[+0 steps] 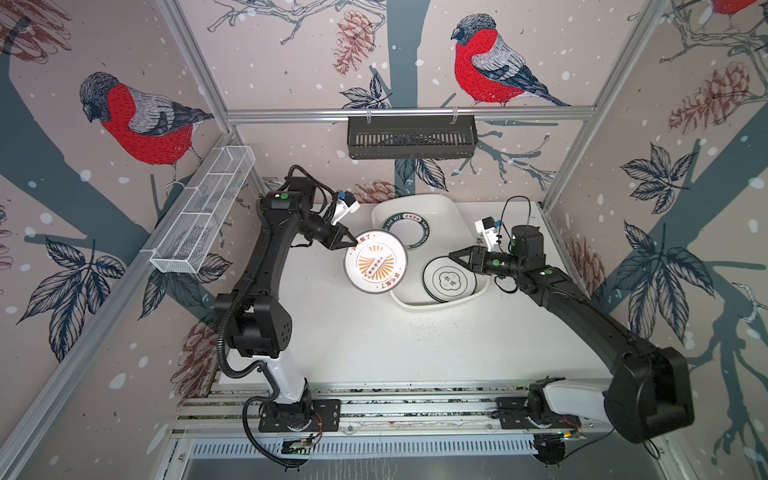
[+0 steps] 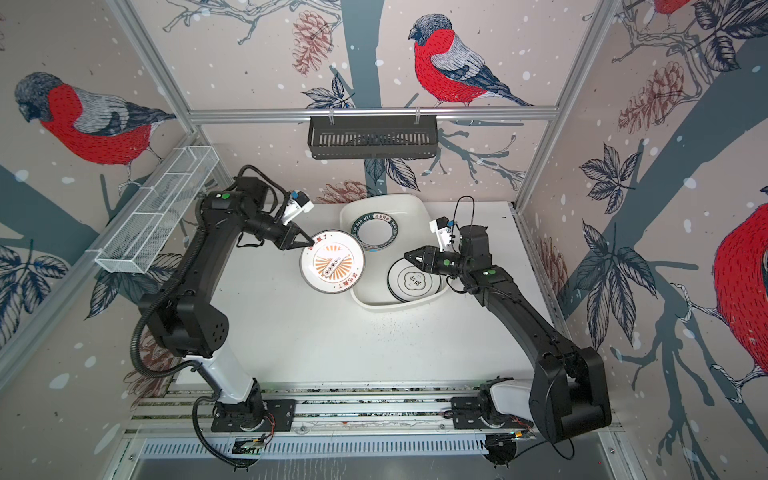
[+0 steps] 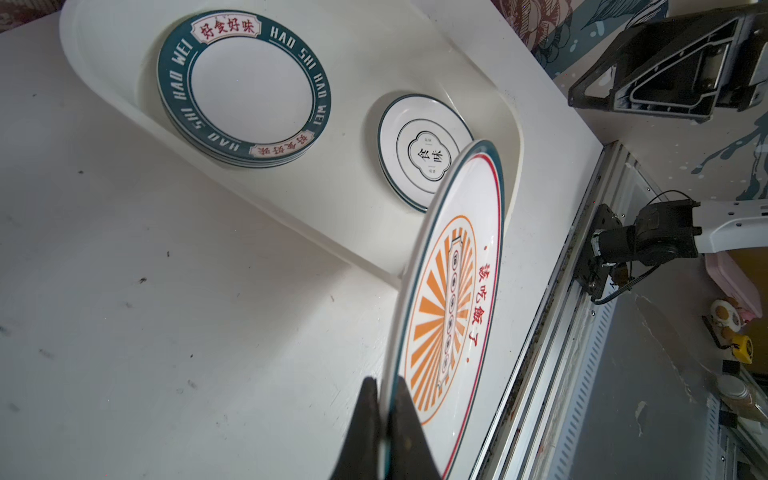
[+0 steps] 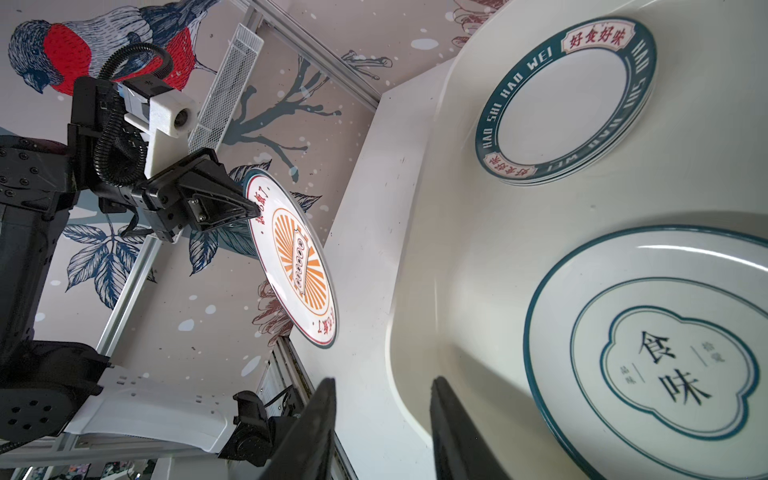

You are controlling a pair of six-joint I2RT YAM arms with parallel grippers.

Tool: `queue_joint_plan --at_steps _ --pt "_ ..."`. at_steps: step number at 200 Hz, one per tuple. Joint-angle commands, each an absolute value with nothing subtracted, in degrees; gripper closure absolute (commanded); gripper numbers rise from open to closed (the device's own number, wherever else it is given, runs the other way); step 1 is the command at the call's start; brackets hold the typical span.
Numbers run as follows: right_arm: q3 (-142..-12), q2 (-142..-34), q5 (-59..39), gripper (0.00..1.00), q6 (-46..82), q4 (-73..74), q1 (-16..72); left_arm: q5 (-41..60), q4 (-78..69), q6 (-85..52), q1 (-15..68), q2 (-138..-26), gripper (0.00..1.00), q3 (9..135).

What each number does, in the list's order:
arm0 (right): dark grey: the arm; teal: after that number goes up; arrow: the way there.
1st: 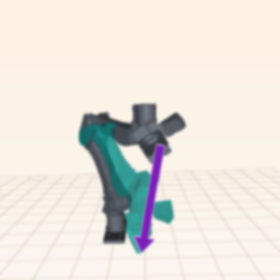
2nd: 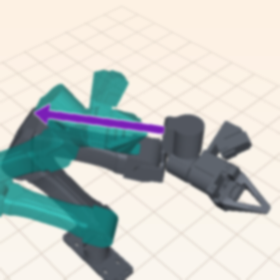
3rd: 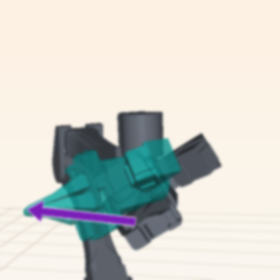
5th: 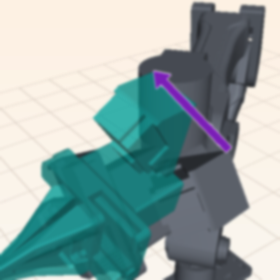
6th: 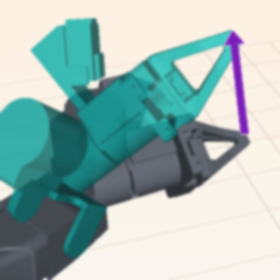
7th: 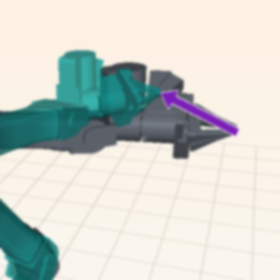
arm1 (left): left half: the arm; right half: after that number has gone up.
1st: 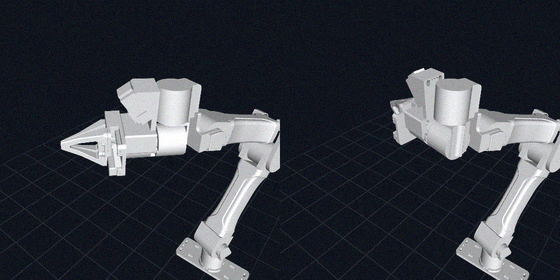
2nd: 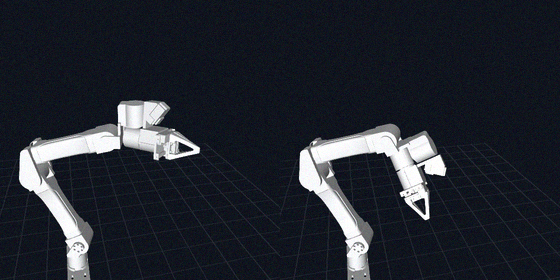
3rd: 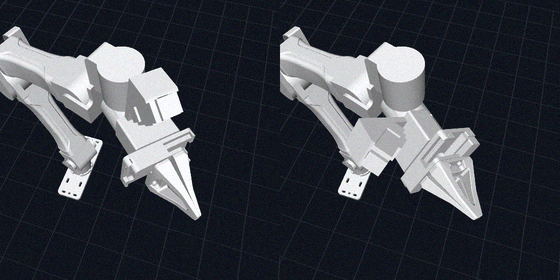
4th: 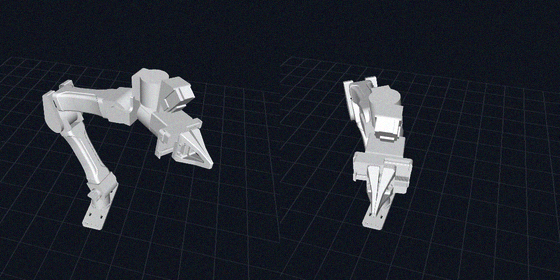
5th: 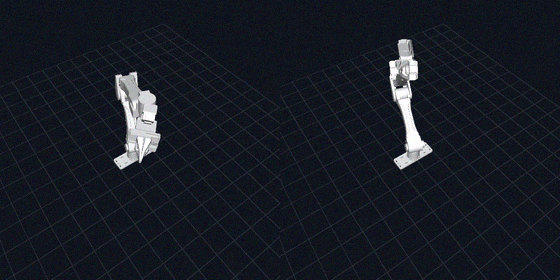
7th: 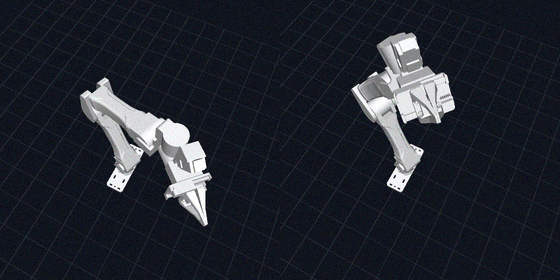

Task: Place the plates into the plastic bin on the countertop
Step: 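Lift the upright plate over the tray wall with the left gripper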

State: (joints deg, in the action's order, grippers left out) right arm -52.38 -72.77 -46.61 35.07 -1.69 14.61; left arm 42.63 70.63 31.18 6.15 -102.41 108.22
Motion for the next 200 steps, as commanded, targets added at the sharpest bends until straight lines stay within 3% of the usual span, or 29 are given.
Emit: queue_joint_plan --at_steps 1,79,159,200 --pt "-52.9 -72.1 -47.0 0.60 33.2 -4.1 13.3 43.5 64.0 23.0 10.0 -103.6 1.00 109.5" --pt "-51.5 -65.3 -47.1 0.60 32.3 -9.0 7.9 38.7 45.4 7.1 22.8 -112.2 1.00 110.7" --pt "-47.6 -61.3 -46.0 0.60 33.2 -10.3 6.0 37.8 31.4 -3.6 25.5 -122.8 1.00 109.5" --pt "-45.8 -60.0 -46.1 0.60 33.2 -10.9 4.9 37.4 31.1 -4.3 28.0 -127.5 1.00 111.4"
